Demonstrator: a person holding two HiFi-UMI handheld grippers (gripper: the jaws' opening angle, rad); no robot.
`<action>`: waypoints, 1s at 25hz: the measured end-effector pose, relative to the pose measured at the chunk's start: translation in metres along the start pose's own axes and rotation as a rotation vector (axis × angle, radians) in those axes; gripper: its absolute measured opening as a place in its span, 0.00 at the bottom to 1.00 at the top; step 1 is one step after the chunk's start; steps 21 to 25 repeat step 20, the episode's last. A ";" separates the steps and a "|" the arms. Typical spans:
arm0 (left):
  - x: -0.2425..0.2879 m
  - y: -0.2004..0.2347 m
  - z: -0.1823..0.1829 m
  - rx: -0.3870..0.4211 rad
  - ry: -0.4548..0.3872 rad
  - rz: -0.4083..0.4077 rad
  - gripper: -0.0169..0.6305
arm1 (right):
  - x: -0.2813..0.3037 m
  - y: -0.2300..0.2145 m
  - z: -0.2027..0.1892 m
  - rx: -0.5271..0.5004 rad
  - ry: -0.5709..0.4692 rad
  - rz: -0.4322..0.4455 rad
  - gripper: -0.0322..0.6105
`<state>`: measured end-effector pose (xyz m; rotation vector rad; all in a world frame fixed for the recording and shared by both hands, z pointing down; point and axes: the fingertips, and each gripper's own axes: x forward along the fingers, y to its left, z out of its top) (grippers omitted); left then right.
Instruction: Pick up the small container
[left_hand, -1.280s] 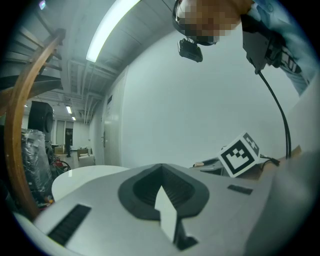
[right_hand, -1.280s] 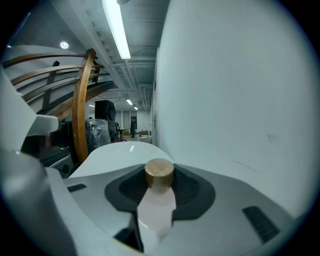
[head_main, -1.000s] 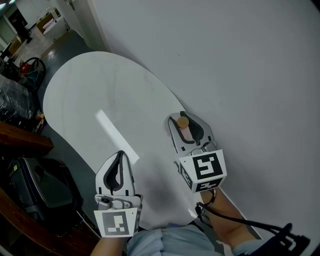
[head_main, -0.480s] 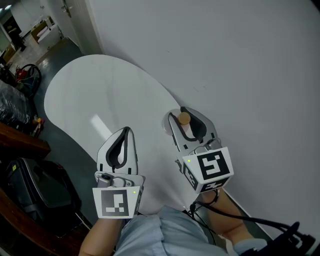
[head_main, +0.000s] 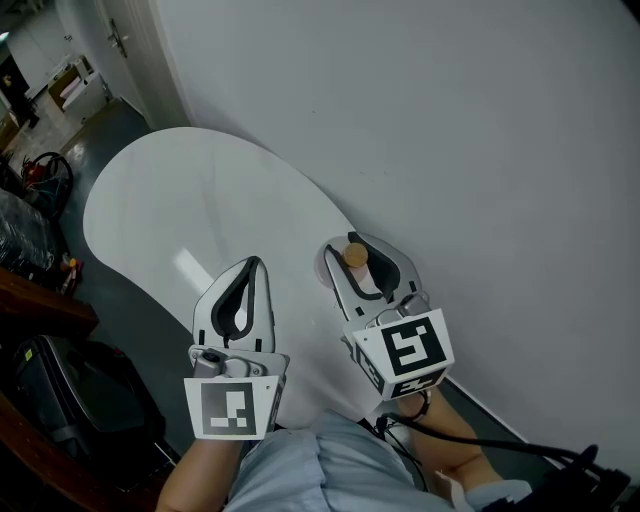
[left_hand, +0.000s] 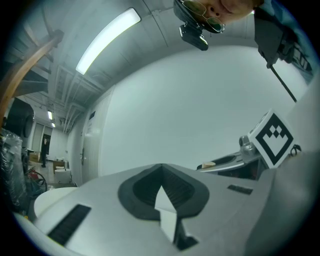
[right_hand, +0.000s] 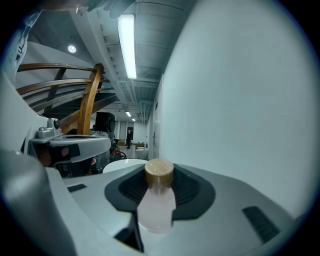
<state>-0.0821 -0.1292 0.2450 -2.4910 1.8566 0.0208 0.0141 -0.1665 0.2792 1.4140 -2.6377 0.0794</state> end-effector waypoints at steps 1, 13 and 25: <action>-0.001 0.000 0.001 0.003 -0.003 -0.002 0.02 | -0.001 0.001 0.000 0.000 0.000 0.000 0.24; -0.005 -0.001 0.005 0.009 -0.014 -0.002 0.02 | -0.006 0.002 0.004 0.003 -0.008 -0.003 0.24; -0.005 -0.001 0.006 0.002 -0.013 0.004 0.02 | -0.006 0.001 0.004 0.006 -0.005 -0.003 0.24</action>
